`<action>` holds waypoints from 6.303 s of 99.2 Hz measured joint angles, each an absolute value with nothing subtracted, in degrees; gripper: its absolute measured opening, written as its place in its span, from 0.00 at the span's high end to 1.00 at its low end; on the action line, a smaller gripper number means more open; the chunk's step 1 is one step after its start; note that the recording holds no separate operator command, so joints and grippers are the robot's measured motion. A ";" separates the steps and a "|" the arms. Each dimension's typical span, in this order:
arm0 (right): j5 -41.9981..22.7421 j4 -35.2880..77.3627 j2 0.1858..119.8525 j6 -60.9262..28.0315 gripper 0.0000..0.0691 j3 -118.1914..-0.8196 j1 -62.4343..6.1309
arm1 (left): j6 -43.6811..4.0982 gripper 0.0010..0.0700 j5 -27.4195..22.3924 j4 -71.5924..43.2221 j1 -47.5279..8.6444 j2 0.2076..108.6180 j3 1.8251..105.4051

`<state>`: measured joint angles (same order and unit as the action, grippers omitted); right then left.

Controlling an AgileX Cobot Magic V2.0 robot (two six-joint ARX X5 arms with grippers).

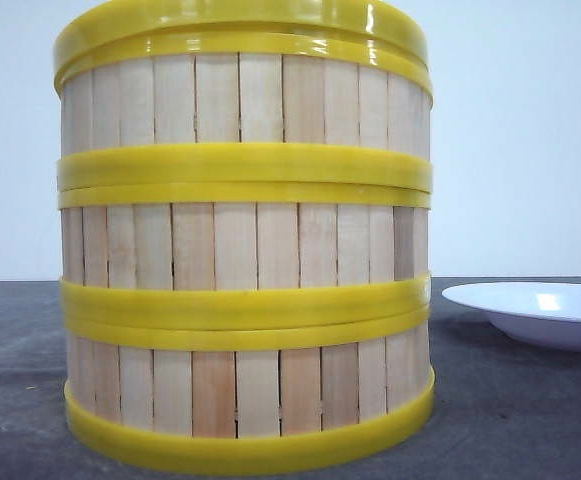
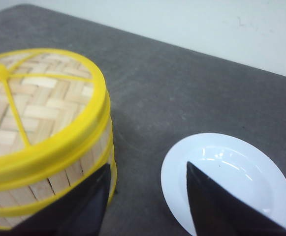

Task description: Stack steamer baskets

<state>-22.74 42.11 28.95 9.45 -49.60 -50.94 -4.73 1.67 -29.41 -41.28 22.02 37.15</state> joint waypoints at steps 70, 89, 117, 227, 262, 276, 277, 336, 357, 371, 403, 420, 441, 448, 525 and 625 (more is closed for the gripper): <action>-22.74 38.68 28.91 9.69 0.99 -49.60 -50.96 | -5.19 0.97 1.67 -29.36 -41.28 21.93 37.15; -22.74 38.68 28.91 9.69 0.99 -49.60 -50.96 | -5.17 0.97 1.67 -29.36 -41.28 21.93 37.15; -22.74 38.68 28.91 9.69 0.99 -49.60 -50.94 | -5.17 0.97 1.67 -29.36 -41.28 21.93 37.15; -22.74 38.65 28.91 9.69 0.99 -49.60 -50.96 | 5.15 0.97 1.76 -11.07 -1.98 6.20 6.42; -22.74 38.59 28.91 9.69 0.99 -49.60 -50.96 | 5.15 0.97 1.72 -10.57 -0.64 0.32 1.87; -22.74 38.57 28.91 9.69 0.99 -49.60 -50.96 | 5.39 0.97 1.76 -10.55 -0.49 0.25 1.87; -22.74 38.57 28.91 9.69 0.99 -49.60 -50.96 | 5.39 0.97 1.76 -10.55 -0.49 0.25 1.87; -22.74 38.57 28.91 9.69 0.99 -49.60 -50.96 | 5.45 0.97 1.76 -10.55 -0.49 0.25 1.87; -22.74 38.57 28.91 9.67 0.99 -49.60 -50.96 | 5.58 0.97 1.76 -10.55 -0.49 0.25 1.87; -22.74 38.59 28.91 8.16 0.99 -49.60 -50.96 | 5.58 0.97 1.76 -10.55 -0.49 0.25 1.87; -22.81 36.93 28.91 4.25 0.99 -49.60 -47.86 | 5.58 0.97 1.76 -10.55 -0.49 0.25 1.87; -22.61 31.27 28.91 1.52 0.99 -49.58 -35.03 | 5.58 0.97 1.76 -10.55 -0.49 0.25 1.87; -14.85 26.59 28.05 0.19 0.99 -45.47 -14.66 | 5.58 0.97 1.74 -10.55 -0.49 0.25 1.87; -11.62 24.08 27.27 -0.36 0.99 -42.89 -8.95 | 5.58 0.97 1.76 -10.55 -0.49 0.25 1.87; -2.02 9.65 4.56 0.27 0.99 -5.28 2.42 | 5.61 0.97 1.76 -10.55 -0.49 0.25 1.87; -1.52 9.30 0.25 0.30 0.99 -0.82 3.16 | 5.93 0.97 1.76 -10.55 -0.49 0.25 1.87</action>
